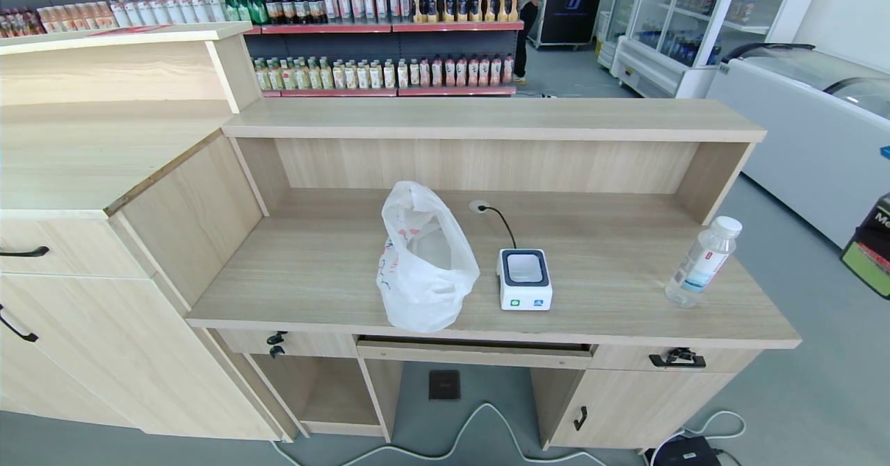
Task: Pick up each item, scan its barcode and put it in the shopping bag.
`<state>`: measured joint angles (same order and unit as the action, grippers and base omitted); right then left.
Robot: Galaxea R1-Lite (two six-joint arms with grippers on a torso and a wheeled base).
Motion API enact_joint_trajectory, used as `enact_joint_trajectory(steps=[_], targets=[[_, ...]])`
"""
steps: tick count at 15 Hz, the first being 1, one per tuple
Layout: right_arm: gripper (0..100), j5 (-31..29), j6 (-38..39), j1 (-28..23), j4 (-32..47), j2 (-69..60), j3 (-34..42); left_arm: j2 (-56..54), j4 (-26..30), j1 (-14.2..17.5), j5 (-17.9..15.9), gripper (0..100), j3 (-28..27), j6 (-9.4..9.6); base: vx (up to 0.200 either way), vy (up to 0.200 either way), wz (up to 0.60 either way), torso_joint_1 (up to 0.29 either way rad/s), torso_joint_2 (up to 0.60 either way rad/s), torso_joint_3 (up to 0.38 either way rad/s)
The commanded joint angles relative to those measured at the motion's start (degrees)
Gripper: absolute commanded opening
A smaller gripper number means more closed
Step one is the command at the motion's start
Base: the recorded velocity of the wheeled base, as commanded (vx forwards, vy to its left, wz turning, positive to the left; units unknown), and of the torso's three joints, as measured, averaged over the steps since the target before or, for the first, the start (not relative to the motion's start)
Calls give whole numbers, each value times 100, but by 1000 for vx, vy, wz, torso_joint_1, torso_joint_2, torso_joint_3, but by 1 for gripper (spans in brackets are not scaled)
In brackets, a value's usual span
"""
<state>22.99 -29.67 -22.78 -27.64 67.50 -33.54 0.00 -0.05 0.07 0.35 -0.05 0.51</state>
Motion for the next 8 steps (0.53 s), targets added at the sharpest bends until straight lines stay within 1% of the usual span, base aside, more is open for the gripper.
enact_joint_trajectory(steps=[1,3,4,6,7,8], targets=[[0,56,181,99,4,88,14,0,-4,1,9,100,-4,2,0,0,0,0,0,0],[0,39,287,257,-5,106,49,0,-4,1,9,100,5,2,0,0,600,5,2,2],[0,-146,541,415,4,193,-13,0,-4,1,0,100,-4,2,0,0,600,7,2,-2],[0,-1464,1851,1136,224,563,-707,0,-4,1,0,100,-4,2,0,0,600,-2,5,-2],[0,-1315,2783,1285,382,826,-1041,0,-4,1,9,100,5,2,0,0,600,2,2,-2],[0,-1192,3398,1276,522,1151,-1278,0,-4,1,0,100,5,2,0,0,0,0,0,0]])
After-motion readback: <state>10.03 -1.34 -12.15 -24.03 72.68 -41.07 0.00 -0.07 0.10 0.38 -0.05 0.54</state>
